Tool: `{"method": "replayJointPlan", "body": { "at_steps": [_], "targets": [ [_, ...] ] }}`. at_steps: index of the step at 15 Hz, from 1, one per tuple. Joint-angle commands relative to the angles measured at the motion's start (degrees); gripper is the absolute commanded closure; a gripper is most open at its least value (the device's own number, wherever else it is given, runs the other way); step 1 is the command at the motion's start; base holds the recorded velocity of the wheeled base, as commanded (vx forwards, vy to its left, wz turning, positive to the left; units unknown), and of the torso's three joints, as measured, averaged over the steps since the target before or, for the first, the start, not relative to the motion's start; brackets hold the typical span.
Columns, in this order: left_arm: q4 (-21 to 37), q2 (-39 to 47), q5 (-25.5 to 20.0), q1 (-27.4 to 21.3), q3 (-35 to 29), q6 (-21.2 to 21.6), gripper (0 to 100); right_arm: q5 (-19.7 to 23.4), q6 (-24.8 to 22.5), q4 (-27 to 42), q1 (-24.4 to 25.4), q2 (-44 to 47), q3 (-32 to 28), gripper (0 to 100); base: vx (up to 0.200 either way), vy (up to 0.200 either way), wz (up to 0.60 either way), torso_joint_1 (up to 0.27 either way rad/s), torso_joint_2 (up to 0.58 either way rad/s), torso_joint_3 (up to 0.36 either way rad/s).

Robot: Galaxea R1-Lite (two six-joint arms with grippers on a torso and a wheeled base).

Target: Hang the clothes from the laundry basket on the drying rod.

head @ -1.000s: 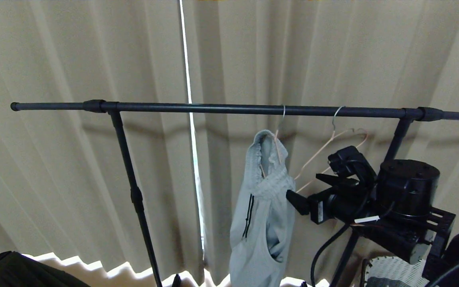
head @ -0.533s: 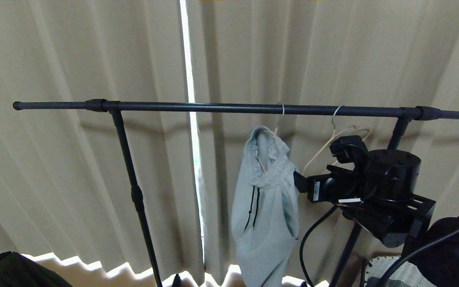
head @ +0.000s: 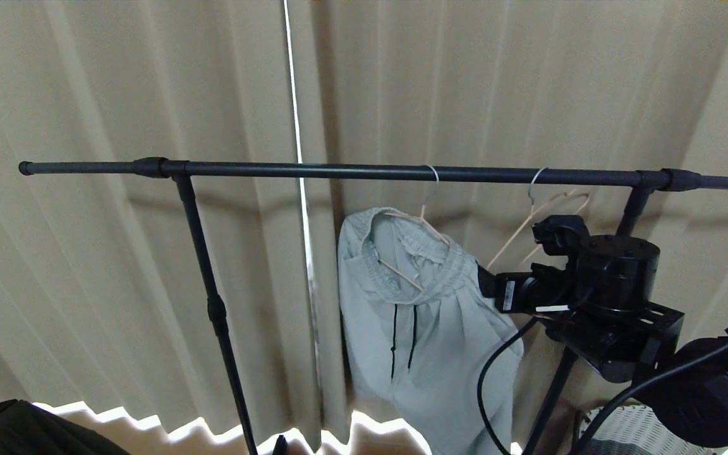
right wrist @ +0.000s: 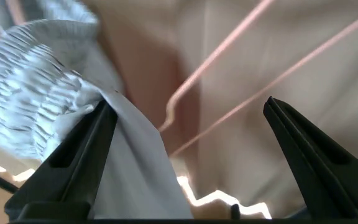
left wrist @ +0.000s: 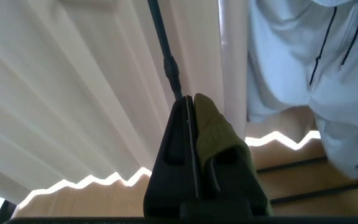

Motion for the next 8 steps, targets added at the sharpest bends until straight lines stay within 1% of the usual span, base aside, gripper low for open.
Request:
{"method": "replayJointPlan", "body": {
  "at_steps": [1,4,8],
  "targets": [
    [0.0,-0.1,0.0,0.0,-0.1,0.0,100,0.0,0.0,0.1,0.0,-1.0,2.3,0,0.000,0.000,0.00,0.000,0.00,0.000],
    [0.0,-0.1,0.0,0.0,-0.1,0.0,100,0.5,0.0,0.1,0.0,-2.5,5.5,0,0.000,0.000,0.00,0.000,0.00,0.000],
    [0.0,-0.1,0.0,0.0,-0.2,0.0,100,0.5,0.1,0.0,0.0,-4.6,5.9,0,0.000,0.000,0.00,0.000,0.00,0.000]
  ]
}}
